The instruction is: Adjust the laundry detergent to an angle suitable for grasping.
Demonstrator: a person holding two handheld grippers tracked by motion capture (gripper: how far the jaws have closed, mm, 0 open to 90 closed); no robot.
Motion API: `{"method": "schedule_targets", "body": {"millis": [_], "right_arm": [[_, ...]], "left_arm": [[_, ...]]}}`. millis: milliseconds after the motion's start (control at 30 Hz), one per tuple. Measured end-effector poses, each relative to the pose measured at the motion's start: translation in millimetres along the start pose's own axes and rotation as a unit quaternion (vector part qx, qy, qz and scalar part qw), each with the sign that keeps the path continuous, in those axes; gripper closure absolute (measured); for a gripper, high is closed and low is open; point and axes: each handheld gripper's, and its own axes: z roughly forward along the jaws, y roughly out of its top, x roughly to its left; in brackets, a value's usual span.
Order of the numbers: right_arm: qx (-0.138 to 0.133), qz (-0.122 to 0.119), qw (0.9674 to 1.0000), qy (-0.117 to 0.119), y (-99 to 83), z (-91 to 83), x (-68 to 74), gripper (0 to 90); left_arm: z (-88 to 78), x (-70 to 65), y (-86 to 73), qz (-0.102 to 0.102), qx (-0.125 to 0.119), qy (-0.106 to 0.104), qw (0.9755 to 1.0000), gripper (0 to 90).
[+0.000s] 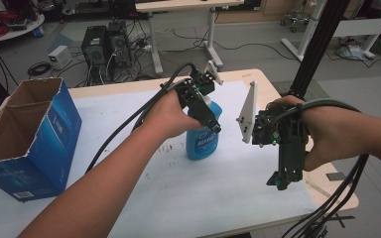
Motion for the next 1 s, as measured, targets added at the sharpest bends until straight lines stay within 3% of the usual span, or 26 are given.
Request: {"method": "schedule_targets", "body": {"millis": [300, 833, 1000], "right_arm": [[0.005, -0.001, 1.0, -0.001, 2.1, -0.4, 0.5, 1.7], [0.003, -0.004, 1.0, 0.0, 3.7, 0.7, -0.2, 1.7], [0.002, -0.005, 1.0, -0.001, 3.5, 2.0, -0.3, 1.7]], "left_arm": [[-1.1, 0.6, -0.4, 0.007, 0.005, -0.001, 1.0, 19.6], [2.7, -0.7, 0.9, -0.002, 0.001, -0.001, 1.0, 29.2], [3.3, -0.1, 1.3, -0.009, -0.003, -0.007, 0.9999, 36.6]]}}
